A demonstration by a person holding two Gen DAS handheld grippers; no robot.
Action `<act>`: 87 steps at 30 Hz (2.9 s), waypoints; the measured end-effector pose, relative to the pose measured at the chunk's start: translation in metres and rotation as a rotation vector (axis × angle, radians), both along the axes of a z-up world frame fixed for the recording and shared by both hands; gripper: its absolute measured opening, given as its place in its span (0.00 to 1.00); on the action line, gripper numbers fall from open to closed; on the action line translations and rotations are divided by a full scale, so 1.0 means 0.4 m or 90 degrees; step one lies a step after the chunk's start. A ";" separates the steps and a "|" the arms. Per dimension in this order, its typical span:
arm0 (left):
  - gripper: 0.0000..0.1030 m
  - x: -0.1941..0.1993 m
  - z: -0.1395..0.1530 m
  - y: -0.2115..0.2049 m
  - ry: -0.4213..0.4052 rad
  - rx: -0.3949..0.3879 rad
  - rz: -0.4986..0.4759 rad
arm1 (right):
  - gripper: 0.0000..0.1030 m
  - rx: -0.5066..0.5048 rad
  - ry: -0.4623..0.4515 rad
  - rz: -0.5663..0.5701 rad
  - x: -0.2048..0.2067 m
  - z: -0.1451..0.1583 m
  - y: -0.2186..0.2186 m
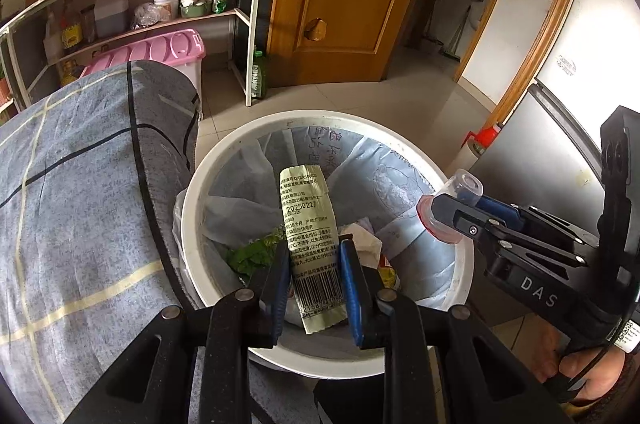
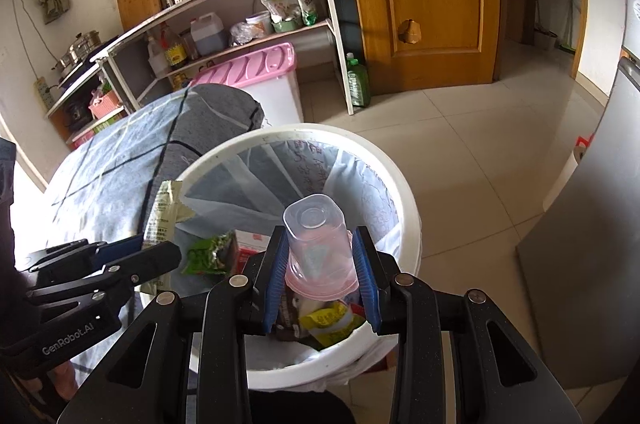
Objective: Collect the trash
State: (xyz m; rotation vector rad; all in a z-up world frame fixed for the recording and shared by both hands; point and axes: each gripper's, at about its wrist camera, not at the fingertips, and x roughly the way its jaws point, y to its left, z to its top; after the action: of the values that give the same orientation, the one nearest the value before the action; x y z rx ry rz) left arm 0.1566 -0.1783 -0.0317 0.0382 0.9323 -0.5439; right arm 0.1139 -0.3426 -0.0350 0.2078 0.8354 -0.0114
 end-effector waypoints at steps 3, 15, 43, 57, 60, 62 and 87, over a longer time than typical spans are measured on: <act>0.25 0.009 -0.001 0.004 0.008 -0.003 0.004 | 0.33 -0.010 0.016 0.001 0.008 -0.011 -0.001; 0.38 0.013 -0.001 0.029 0.009 0.007 0.029 | 0.52 -0.005 0.009 -0.009 0.002 -0.005 0.000; 0.48 -0.239 0.132 0.143 -0.183 0.046 0.107 | 0.52 -0.024 -0.121 -0.055 -0.263 0.113 0.129; 0.48 -0.358 0.162 0.187 -0.240 0.046 0.152 | 0.52 -0.053 -0.152 -0.068 -0.362 0.120 0.186; 0.48 -0.368 0.162 0.191 -0.239 0.045 0.151 | 0.52 -0.050 -0.152 -0.067 -0.362 0.120 0.192; 0.48 -0.370 0.162 0.189 -0.240 0.042 0.151 | 0.52 -0.049 -0.150 -0.069 -0.362 0.119 0.194; 0.48 -0.362 0.144 0.198 -0.216 0.045 0.159 | 0.52 -0.044 -0.146 -0.068 -0.367 0.107 0.193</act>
State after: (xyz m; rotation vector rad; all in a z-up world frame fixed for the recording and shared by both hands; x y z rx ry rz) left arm 0.0117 -0.0990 0.0261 0.0736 0.6129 -0.2615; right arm -0.0328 -0.2656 0.0079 0.1846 0.5935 -0.1137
